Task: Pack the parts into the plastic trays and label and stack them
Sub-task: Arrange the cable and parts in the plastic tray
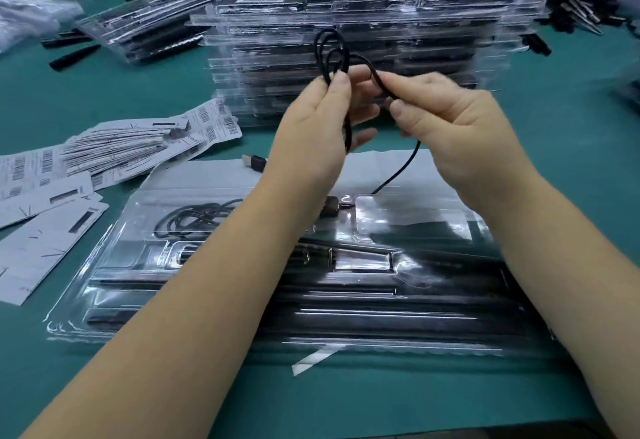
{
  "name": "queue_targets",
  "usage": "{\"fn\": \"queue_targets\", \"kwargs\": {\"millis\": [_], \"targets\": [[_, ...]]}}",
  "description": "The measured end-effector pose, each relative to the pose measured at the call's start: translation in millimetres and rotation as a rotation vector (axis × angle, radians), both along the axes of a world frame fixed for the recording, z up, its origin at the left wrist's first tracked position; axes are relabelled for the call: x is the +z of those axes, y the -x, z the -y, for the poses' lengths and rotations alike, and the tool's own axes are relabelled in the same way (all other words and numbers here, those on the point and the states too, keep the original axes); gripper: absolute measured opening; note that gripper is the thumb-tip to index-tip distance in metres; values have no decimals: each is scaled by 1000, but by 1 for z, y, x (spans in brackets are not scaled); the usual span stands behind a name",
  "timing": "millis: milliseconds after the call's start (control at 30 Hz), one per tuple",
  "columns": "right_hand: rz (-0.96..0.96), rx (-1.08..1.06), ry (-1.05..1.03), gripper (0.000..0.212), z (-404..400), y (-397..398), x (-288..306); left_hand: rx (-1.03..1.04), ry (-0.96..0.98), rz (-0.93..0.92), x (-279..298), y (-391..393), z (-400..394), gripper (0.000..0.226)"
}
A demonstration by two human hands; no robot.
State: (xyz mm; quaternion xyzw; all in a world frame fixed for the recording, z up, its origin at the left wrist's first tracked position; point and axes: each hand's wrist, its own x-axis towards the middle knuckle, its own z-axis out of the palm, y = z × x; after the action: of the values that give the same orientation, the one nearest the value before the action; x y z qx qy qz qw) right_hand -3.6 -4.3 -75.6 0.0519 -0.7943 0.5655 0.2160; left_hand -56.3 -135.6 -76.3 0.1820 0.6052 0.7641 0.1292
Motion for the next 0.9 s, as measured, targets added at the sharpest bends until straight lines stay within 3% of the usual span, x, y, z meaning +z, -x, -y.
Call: {"fn": "queue_targets", "kwargs": {"millis": [67,167,400,467,533,600,667,733,833,900], "targets": [[-13,-5,-34,38,2,-1,0,-38,99,1,-2,-1,-1,29],[-6,-14,81,37,3,-2,0,-128,181,-39,-5,-7,-2,27],[-18,-77,163,28,-5,-1,2,-268,153,-196,0,-15,-1,20],[34,138,285,25,-10,0,5,-226,201,-240,0,-18,-3,18],[157,376,374,35,-12,0,4,-238,289,-326,-2,-19,-5,15],[230,326,255,32,-9,-1,-3,-287,345,-406,-4,-19,-5,15],[160,187,243,17,-1,0,-6,-324,352,-356,-4,-18,-5,10],[89,117,427,30,1,2,-4,-304,434,-365,-7,-16,-5,13],[96,43,742,48,-7,4,2,-160,727,-645,-14,-11,-5,18],[127,-11,955,51,-12,4,2,-58,804,-726,-15,-6,-1,27]]}}
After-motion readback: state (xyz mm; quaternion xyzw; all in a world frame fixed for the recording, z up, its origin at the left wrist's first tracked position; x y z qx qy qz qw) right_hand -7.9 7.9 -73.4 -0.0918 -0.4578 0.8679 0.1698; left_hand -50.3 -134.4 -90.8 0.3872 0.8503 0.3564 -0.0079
